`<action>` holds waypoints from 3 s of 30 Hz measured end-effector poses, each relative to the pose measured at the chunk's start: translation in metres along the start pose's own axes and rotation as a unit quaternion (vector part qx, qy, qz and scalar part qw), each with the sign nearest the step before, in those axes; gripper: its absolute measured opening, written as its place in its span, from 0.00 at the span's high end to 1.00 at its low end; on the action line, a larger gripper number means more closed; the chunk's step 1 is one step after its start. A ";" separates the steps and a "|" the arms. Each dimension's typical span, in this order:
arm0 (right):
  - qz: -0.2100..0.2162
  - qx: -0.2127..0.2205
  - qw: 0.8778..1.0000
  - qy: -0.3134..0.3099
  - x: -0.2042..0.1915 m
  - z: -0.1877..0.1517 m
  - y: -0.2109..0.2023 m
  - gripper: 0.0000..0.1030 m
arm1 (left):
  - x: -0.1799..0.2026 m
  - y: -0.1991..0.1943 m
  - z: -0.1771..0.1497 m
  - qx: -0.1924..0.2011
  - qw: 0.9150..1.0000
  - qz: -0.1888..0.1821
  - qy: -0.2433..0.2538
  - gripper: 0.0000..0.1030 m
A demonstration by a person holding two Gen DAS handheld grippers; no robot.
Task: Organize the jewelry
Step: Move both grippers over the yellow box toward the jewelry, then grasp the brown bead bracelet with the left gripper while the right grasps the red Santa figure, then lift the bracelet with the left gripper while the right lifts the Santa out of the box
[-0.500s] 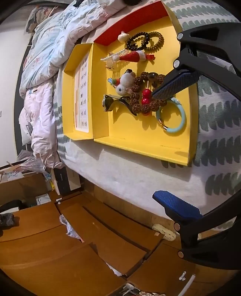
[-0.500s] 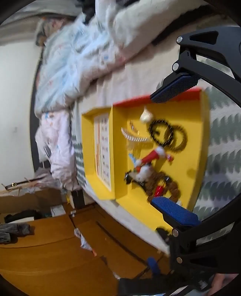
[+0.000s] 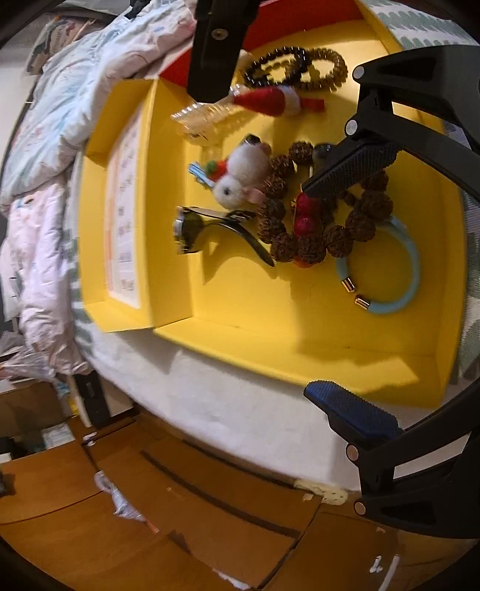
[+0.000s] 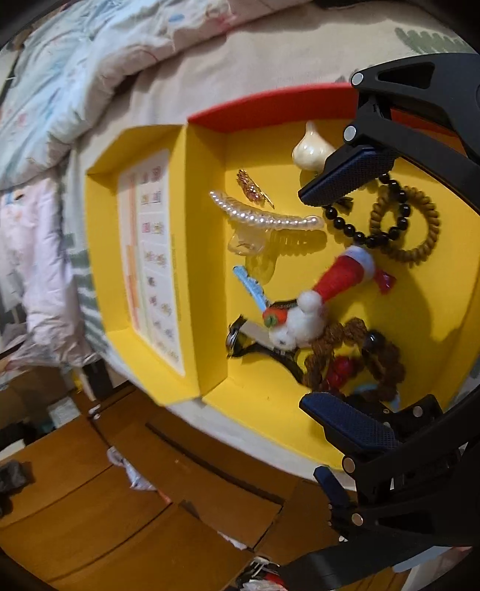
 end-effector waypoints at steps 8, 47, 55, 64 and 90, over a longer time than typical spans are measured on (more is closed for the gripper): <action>-0.047 -0.049 0.998 -0.012 0.021 -0.003 0.033 0.29 | 0.003 0.016 0.001 -0.034 0.999 -0.019 0.000 0.05; -0.053 -0.079 0.995 -0.021 0.012 -0.014 0.057 0.78 | 0.000 0.017 -0.010 -0.089 0.984 -0.148 -0.037 0.56; -0.053 -0.078 0.995 -0.020 0.015 -0.013 0.055 0.78 | -0.004 0.020 -0.009 -0.098 0.982 -0.157 -0.044 0.76; -0.050 -0.069 0.996 -0.005 0.019 -0.013 0.048 0.81 | -0.007 0.019 -0.008 -0.099 0.979 -0.168 -0.056 0.81; -0.019 0.014 1.000 -0.005 0.004 0.008 -0.039 0.81 | -0.001 -0.086 0.018 0.022 0.963 -0.265 -0.046 0.81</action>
Point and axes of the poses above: each gripper's, at about its wrist camera, not at the fingertips, and y roughly the way its jaws point, x to its right, z to its top, the point moved 2 cm from there along y, roughly the way its jaws point, and after that the axes turned 4 degrees about -y, right-handed, at the moved point
